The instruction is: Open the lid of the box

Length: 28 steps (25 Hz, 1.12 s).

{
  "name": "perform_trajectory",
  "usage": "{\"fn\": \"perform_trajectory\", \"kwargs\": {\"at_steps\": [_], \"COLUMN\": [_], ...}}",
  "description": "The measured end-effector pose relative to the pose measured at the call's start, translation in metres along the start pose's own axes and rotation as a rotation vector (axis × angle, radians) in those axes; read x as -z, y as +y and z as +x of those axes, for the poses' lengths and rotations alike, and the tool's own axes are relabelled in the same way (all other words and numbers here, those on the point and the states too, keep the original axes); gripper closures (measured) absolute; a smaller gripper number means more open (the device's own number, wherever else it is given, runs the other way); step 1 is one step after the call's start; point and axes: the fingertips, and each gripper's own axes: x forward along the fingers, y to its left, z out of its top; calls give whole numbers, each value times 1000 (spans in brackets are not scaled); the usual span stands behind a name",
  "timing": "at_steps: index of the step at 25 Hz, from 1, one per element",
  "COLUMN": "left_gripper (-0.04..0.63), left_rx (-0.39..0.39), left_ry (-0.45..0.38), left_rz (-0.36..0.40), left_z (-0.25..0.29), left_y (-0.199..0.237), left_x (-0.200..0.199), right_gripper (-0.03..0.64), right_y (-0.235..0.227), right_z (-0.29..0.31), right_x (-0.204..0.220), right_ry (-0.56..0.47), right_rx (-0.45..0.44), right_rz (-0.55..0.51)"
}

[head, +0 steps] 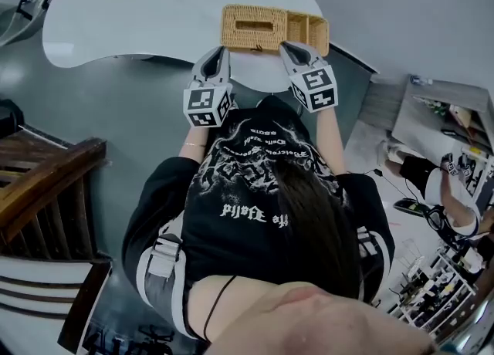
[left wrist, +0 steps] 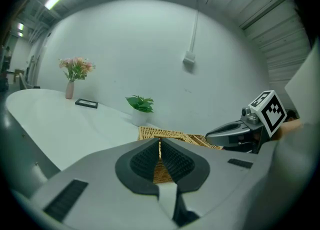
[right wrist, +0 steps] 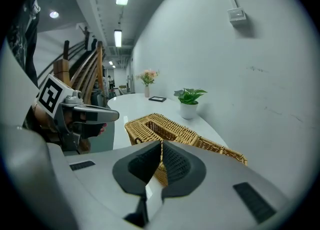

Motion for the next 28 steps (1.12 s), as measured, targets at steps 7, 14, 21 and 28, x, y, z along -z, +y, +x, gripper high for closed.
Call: {"fn": "perform_trajectory", "kwargs": {"at_steps": [7,14,21,28], "left_gripper": [566,566,566,566], "left_rx": [-28,-77,-69,-83], "left_ry": [9,10,22,31], "left_rz": [2,-7,-28,-50], "left_z": [8,-3,-5,-6], "left_y": [5,15,20,17], "left_x": [-3,-1,-1,4], "right_gripper": [522,431,430,436], "right_y": [10,41,67,78], "right_z": [11,20,24,31], "right_x": [-3,-9,-9,-9], "right_ry": [52,79,138,174], "right_rx": [-102,-249,-328,-349], "right_rz": [-47,-99,-191,-278]}}
